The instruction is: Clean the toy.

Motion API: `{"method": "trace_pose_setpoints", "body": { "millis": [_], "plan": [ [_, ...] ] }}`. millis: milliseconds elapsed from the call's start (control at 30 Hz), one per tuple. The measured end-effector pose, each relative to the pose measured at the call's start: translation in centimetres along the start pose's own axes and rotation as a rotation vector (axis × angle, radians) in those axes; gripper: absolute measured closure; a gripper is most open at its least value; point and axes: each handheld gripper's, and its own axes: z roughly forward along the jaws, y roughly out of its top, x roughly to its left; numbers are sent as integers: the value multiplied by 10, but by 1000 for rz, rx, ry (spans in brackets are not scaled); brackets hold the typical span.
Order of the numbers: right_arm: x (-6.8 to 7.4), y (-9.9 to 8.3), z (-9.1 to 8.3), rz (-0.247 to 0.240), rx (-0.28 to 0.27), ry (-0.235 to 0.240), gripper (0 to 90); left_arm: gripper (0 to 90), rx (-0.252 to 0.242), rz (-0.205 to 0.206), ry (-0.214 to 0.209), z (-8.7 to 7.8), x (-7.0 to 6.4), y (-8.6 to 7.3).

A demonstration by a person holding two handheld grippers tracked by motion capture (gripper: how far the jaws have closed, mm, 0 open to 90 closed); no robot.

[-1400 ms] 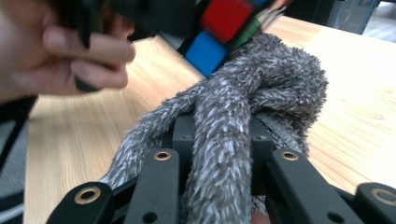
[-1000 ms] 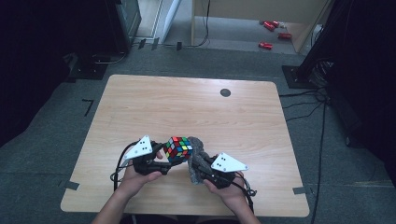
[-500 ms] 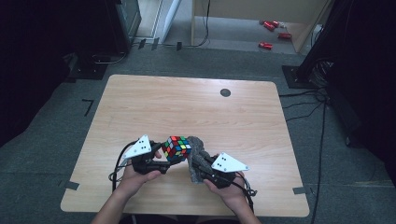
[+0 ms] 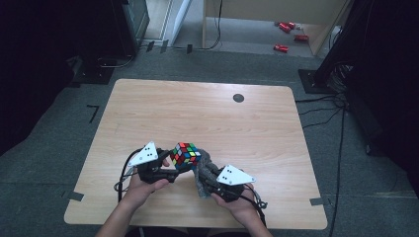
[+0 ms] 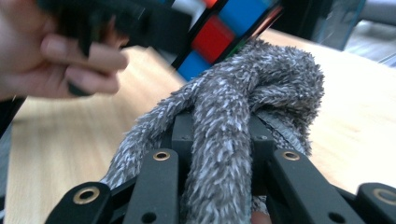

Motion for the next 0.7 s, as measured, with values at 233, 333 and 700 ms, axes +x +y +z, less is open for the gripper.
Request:
{"method": "trace_pose_setpoints", "body": {
  "millis": [233,333,700],
  "plan": [
    [0,-3,1,13,-4,-1,723,341,10,4,11,1,0,0],
    [5,-5,5,0,17,19,722,342,-12,-2,9,-2,1,0],
    [-4,2,-6,7,-58,-50,718,342,4,11,-7,2,-2,-1]
  ]
}}
